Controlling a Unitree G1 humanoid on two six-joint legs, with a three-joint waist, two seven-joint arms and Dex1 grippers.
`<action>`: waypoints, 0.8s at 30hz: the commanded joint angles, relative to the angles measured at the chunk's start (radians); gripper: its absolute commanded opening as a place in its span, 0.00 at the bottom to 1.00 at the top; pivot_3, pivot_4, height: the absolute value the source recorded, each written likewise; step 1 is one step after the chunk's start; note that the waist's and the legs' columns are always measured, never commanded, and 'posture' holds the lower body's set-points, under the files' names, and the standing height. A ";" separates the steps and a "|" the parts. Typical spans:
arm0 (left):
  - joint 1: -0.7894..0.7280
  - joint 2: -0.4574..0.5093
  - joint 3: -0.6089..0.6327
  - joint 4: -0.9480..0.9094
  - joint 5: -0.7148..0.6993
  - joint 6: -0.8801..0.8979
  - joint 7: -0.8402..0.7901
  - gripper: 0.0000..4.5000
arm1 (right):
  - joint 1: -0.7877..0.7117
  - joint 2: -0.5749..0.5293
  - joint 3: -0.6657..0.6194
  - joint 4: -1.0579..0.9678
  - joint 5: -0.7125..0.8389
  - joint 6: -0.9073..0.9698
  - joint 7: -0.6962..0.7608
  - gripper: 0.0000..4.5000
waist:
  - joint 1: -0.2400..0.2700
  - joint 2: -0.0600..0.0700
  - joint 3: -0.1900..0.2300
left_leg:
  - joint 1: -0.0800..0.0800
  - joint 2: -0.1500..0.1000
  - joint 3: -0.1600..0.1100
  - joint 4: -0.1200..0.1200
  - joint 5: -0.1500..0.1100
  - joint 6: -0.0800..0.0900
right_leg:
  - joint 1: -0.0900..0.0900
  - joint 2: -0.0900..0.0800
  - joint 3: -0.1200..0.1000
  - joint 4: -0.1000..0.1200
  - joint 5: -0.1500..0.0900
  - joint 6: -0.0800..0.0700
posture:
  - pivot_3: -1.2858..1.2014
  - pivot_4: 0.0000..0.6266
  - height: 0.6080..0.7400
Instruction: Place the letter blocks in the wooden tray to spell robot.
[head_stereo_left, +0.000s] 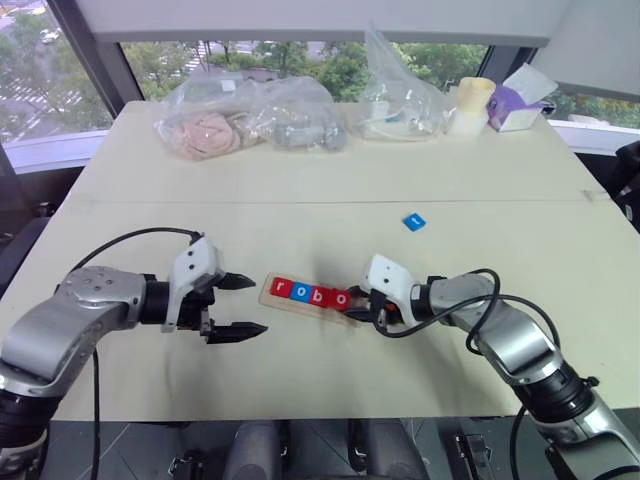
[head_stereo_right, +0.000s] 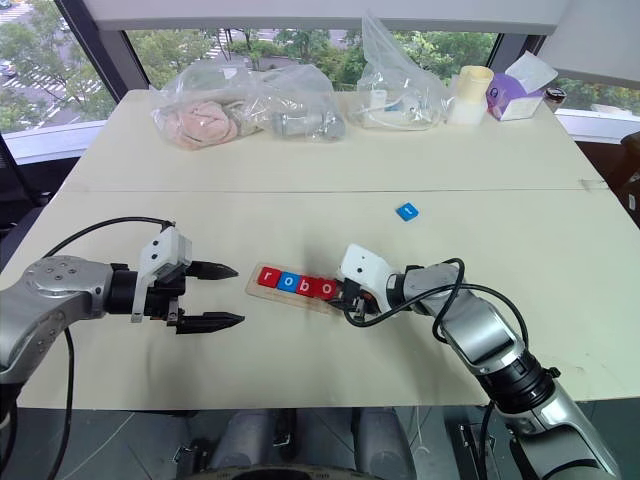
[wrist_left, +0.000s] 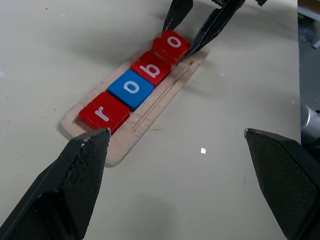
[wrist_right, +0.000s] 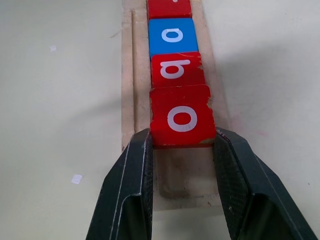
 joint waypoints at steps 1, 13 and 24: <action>-0.010 -0.003 0.005 -0.021 -0.006 -0.002 0.005 1.00 | -0.006 0.011 -0.006 -0.034 0.004 -0.005 -0.007 0.57 | 0.000 0.000 0.000 | 0.000 0.000 0.000 0.000 0.000 0.000 | 0.000 0.000 0.000 0.000 0.000 0.000 | 0.52 0.24 0.99; -0.004 0.001 0.018 -0.025 -0.010 0.004 0.010 1.00 | -0.063 0.030 -0.236 -0.070 0.144 0.019 -0.031 0.99 | 0.002 0.000 0.000 | 0.000 0.000 0.000 0.000 0.000 0.000 | 0.000 0.000 0.000 0.000 0.000 0.000 | 0.52 0.24 0.99; -0.033 -0.001 0.016 -0.023 -0.034 0.014 0.006 1.00 | 0.075 -0.056 -0.168 -0.013 0.017 -0.156 -0.038 0.99 | -0.003 -0.001 0.000 | 0.001 -0.001 0.000 0.000 0.000 0.000 | 0.000 0.001 0.000 0.001 0.000 0.000 | 0.52 0.24 0.99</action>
